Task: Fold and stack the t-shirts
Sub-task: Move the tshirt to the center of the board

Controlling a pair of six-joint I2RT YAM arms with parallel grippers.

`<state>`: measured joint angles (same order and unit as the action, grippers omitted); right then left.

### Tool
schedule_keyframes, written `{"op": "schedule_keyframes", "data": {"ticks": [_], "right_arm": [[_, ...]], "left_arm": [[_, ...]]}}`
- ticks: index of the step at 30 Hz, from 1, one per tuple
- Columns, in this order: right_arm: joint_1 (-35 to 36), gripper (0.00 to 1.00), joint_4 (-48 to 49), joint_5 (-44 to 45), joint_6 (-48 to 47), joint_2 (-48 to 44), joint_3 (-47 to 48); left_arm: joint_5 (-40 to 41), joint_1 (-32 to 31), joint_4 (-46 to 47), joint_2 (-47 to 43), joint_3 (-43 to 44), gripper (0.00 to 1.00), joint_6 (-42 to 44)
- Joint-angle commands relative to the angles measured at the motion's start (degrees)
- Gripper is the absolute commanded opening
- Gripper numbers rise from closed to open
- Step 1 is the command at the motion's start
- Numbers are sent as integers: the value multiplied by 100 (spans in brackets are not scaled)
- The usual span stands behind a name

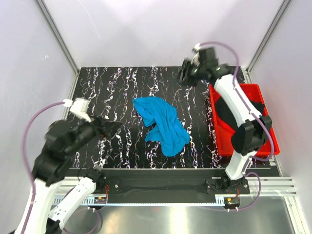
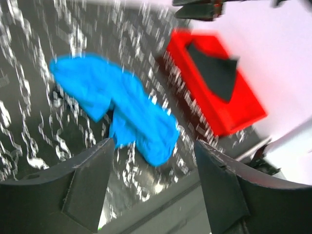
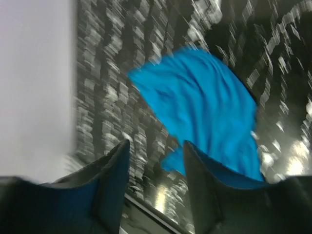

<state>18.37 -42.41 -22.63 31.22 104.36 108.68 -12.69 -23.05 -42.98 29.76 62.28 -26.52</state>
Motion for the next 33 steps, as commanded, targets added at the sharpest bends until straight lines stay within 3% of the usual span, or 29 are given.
{"op": "schedule_keyframes", "data": {"ticks": [1, 4, 7, 10, 11, 13, 16, 18, 24, 27, 28, 32, 33], "right_arm": [[973, 42, -402, 1146, -785, -599, -1197], [1896, 27, 292, 1138, -452, -715, -2358], [2869, 27, 1100, 1060, -47, -409, -2896], [3382, 36, 825, 1707, 129, 504, -2397], [3453, 48, 788, 1892, 164, 707, -2257], [3585, 57, 613, 2402, 261, 1156, -1887], [3665, 58, 270, 3053, 419, 1491, -1517], [3674, 52, 207, 3412, 577, 1605, -1473], [3674, 45, 251, 3582, 683, 2035, -1193], [3674, 5, 225, 3520, 596, 2124, -868], [3674, 0, 260, 3511, 517, 2089, -762], [3586, 0, 672, 3293, -342, 1492, 54], [3516, 0, 708, 3213, -493, 1265, 753]], "left_arm": [[-304, -15, 114, 188, -312, 71, -89], [-304, -16, 308, 153, -418, 71, -151], [-270, -24, 308, 171, -436, 68, -169], [-7, -15, 273, 4, -445, 66, -256], [47, -24, 255, -57, -419, 66, -274], [169, -16, 194, -206, -375, 66, -301], [231, -15, 27, -330, -269, 66, -292], [258, -16, -70, -391, -252, 66, -283], [205, -15, -105, -471, -287, 66, -292], [170, -15, -131, -497, -234, 66, -266], [205, -15, -132, -506, -217, 66, -248], [416, -15, -219, -646, -59, 66, -204], [495, -15, -228, -742, -23, 66, -204]]}}
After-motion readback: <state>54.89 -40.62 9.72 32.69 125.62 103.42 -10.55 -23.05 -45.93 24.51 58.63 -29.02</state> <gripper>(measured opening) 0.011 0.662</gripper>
